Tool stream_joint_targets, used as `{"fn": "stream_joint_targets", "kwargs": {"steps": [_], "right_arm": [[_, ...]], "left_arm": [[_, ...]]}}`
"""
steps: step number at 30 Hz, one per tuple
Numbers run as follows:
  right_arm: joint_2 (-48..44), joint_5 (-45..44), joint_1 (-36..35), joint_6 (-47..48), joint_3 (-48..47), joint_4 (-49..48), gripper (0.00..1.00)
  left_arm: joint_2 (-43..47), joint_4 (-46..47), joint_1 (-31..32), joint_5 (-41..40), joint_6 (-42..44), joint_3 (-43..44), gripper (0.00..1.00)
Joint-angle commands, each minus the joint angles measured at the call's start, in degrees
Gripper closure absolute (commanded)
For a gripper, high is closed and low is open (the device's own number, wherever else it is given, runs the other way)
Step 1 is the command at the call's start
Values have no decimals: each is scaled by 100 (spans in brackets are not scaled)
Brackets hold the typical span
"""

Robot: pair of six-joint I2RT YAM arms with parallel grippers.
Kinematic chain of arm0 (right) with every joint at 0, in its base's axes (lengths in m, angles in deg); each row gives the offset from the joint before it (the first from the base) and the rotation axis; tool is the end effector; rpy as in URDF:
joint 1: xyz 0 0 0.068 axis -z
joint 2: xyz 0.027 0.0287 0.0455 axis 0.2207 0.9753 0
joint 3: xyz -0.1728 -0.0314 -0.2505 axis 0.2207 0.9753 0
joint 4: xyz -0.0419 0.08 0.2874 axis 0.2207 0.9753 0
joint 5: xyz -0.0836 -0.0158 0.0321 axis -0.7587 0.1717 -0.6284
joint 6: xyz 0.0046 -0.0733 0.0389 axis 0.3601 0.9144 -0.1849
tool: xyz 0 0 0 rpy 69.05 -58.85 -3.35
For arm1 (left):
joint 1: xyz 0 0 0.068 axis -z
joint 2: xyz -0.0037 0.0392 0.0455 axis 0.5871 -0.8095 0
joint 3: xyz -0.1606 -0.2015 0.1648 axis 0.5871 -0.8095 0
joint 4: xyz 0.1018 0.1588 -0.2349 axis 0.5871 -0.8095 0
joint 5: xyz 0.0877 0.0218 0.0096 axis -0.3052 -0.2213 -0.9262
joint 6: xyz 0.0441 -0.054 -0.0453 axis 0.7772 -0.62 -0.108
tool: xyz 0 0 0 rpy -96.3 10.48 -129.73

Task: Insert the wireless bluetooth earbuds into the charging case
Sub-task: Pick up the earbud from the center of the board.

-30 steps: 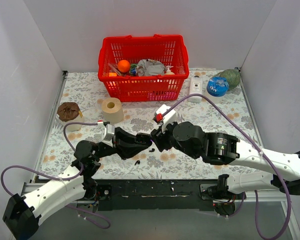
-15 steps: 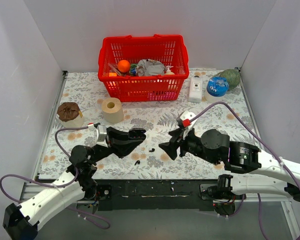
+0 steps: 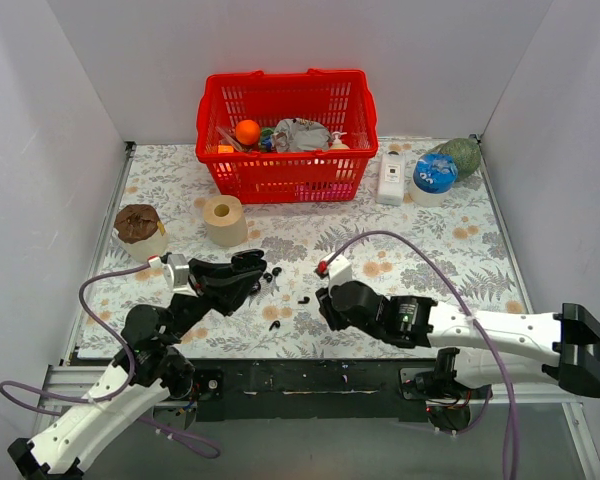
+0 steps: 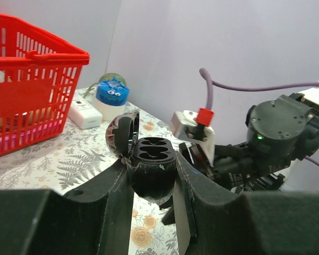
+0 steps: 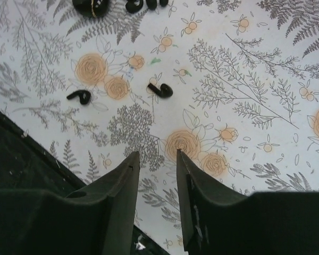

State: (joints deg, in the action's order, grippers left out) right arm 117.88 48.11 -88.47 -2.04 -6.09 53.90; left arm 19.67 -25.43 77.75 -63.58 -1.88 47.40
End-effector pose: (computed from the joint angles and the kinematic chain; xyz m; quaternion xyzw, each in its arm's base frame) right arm 0.1005 0.2565 0.2386 -0.2885 0.8250 0.1877 0.4482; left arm 0.1056 -0.1110 0.3040 -0.0223 0.5788 -0.6626 0.4748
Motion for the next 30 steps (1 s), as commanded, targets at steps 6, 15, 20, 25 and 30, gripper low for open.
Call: {"fn": "stream_joint_targets", "kwargs": {"steps": [6,15,20,25,30], "right_arm": [[871,1512,1191,-994,130,-2258,50],[3121,1970,1498,-430,-2007,-1521,48],[3711,2321,1894,-764,-2359,-1678,53],[4132,2488,1965,-782,-2596,-1889,67],[4405,2770,1974,-773,-2816,-1942,83]], "left_arm": [[389,-925,12,-635,0,319,100],[740,-1330,12,-811,-70,372,100],[873,-1462,12,-908,-35,346,100],[881,-1506,12,-899,18,346,100],[899,-1506,12,-908,44,381,100]]}}
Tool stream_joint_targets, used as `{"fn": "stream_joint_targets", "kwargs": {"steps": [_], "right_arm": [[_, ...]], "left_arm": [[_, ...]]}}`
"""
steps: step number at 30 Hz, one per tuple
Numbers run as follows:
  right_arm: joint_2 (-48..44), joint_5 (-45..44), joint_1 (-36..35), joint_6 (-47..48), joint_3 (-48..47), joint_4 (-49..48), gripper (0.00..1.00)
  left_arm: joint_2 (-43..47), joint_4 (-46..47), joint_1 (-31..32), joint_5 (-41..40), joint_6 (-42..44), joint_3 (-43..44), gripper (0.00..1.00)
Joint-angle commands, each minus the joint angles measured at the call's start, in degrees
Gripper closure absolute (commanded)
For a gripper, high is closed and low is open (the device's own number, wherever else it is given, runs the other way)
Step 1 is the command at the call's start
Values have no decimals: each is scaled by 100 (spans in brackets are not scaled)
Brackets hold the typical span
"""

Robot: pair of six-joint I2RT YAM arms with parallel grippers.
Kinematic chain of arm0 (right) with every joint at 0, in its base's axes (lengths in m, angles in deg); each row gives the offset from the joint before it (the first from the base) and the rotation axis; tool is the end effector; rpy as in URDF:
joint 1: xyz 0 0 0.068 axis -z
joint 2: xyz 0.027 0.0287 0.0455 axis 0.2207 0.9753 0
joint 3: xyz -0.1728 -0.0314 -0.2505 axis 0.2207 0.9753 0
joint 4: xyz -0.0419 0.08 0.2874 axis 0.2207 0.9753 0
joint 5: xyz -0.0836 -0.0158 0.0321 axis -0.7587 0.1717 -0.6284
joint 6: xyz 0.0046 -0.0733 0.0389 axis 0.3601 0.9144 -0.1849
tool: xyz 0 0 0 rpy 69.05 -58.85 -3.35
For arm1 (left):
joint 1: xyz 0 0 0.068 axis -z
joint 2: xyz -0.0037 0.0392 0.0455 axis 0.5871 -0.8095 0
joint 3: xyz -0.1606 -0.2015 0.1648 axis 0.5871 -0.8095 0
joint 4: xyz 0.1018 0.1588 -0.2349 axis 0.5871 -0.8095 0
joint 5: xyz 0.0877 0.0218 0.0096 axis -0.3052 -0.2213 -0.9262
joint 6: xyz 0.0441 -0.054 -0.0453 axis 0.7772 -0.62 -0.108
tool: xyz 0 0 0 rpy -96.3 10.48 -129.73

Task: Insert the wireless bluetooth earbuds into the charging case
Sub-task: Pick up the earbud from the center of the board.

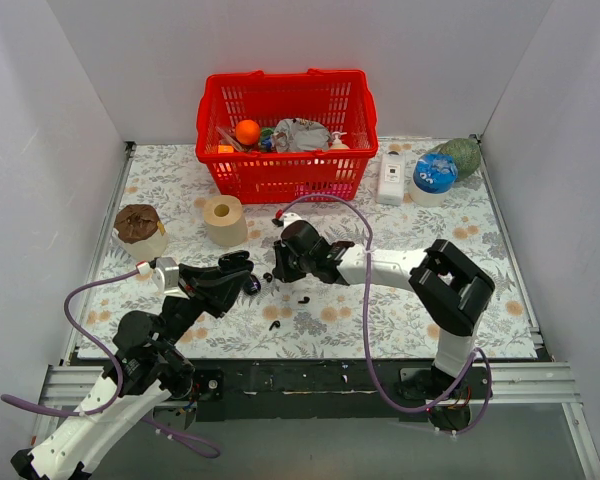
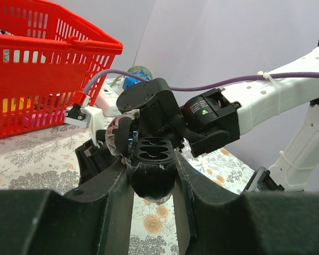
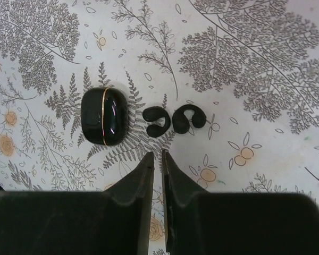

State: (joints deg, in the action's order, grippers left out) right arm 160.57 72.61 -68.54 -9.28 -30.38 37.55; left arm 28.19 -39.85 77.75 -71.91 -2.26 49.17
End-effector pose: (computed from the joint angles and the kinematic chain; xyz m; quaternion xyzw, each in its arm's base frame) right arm 0.2626 0.3783 0.1710 -0.1871 0.8819 0.2732 0.3356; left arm 0.0974 -0.0896 0.3003 -0.0881 0.5998 -0.6238 0.4933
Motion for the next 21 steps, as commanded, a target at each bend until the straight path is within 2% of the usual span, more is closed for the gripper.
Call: {"fn": "stream_joint_targets", "kwargs": {"steps": [1,3,7,12,15,19,21], "right_arm": [[155,320,-20,-33,-388,-316,90],[146,320,-20,-32,-240,-334,98],[137,303,-20,-41,33,-474,99],[260,188,-11,90,-63,-264,99],[190,320,-20,196,-10,-508,99],[295,470,-28,275,-177,-396,77],[348,443,-28,336,-274,-360,75]], "left_arm": [[47,-72,12,-75,72,213,100],[73,-81,12,-66,64,230,100],[64,-98,12,-75,46,230,100],[47,-134,12,-75,37,239,100],[64,-142,12,-75,28,230,100],[47,-142,12,-75,2,213,100],[29,-134,12,-75,-7,213,100]]}}
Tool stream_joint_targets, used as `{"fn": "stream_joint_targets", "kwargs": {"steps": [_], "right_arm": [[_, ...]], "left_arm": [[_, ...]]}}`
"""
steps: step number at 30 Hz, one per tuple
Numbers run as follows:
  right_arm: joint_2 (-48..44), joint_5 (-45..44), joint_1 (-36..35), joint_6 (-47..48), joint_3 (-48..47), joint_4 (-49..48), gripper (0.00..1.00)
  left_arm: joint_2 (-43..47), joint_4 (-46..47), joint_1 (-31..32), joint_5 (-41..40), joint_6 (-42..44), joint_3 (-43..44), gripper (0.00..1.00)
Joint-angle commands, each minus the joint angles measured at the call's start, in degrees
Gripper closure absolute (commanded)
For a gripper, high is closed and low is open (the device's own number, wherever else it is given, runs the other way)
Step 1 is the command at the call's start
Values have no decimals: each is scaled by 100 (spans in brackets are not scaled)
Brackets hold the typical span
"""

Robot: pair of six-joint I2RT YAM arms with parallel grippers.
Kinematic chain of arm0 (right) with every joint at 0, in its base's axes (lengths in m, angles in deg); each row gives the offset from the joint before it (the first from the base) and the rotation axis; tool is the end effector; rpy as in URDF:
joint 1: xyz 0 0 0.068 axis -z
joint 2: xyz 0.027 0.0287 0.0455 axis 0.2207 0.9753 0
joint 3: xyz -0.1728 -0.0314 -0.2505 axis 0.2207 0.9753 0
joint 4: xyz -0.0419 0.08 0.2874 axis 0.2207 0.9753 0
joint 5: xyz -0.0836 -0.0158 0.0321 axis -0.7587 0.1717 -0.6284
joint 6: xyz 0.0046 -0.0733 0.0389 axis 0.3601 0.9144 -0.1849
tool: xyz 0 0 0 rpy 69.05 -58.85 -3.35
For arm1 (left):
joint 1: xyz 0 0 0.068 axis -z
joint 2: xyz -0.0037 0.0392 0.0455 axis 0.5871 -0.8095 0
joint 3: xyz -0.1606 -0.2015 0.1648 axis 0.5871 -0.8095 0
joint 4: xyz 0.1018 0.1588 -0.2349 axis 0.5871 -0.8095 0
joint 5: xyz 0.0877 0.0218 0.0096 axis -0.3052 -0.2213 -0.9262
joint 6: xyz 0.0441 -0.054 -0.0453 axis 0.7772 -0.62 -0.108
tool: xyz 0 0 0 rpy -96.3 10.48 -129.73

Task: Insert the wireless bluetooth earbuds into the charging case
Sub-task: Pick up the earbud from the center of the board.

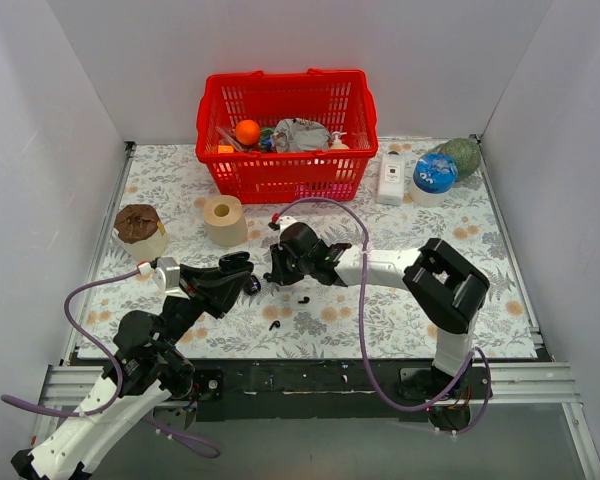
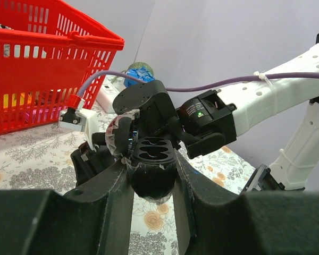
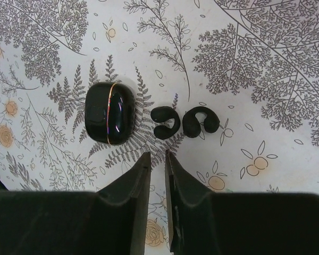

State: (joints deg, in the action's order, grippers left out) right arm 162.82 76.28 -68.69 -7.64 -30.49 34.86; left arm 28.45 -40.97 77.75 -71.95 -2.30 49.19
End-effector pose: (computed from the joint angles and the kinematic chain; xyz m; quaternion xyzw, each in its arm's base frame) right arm 0.2616 0.3873 0.1595 -0.2139 0.8740 0.2932 0.3231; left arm 0.0973 -0.0894 0.2982 -0.0895 0.6055 -0.6204 0.4904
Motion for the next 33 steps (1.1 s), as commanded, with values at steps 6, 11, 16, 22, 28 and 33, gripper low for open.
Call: {"fn": "stream_joint_targets", "kwargs": {"steps": [6,11,16,22,28,33], "right_arm": [[360,67,-13,234,-482,49,73],[492,23,-13,199,-570,67,71],[580,-205,-4,147,-685,146,67],[501,-285,4,120,-632,128,56],[439,-285,66,50,-562,14,54],[553,-241,101,32,-720,102,54]], "left_arm": [[29,-31,12,-62,6,193,100],[55,-75,12,-62,6,202,100],[56,-84,12,-62,6,202,100],[117,-84,12,-71,-11,184,100],[108,-84,12,-62,-20,175,100],[126,-84,12,-62,-20,167,100]]}}
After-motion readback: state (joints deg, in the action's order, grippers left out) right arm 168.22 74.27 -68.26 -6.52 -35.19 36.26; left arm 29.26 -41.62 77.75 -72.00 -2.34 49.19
